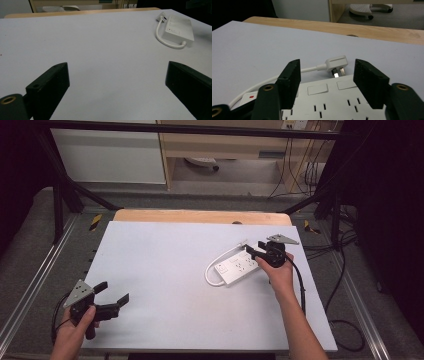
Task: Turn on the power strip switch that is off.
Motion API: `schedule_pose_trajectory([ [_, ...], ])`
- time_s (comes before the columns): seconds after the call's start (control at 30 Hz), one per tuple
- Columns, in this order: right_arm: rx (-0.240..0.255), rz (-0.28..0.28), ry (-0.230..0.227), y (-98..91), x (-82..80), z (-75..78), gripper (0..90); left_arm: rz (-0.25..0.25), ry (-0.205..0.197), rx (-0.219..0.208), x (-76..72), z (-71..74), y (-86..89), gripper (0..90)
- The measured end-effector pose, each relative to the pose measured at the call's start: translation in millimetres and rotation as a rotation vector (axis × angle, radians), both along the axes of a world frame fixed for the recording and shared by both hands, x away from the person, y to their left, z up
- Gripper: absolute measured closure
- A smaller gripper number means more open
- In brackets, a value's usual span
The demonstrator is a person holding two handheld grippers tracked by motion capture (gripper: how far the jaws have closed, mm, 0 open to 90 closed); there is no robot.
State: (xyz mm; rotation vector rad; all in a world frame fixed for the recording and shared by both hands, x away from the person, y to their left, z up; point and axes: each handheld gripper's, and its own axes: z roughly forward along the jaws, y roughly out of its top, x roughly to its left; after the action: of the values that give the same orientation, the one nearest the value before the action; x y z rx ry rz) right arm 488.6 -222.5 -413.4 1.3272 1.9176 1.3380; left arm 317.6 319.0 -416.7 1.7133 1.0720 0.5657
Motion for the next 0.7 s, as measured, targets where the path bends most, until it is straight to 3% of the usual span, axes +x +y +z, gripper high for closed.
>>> schedule_pose_trajectory([
  [0.2, 0.012, -0.006, 0.026, -3.9, -7.0, 2.9, 26.7, -0.001, 0.0, 0.001, 0.0, 0.0, -0.1, 5.4],
  [0.7, 0.008, -0.004, 0.028, -6.1, -28.9, 12.2, 7.5, -0.006, 0.004, 0.001, -0.3, 0.0, -0.7, 5.4],
])
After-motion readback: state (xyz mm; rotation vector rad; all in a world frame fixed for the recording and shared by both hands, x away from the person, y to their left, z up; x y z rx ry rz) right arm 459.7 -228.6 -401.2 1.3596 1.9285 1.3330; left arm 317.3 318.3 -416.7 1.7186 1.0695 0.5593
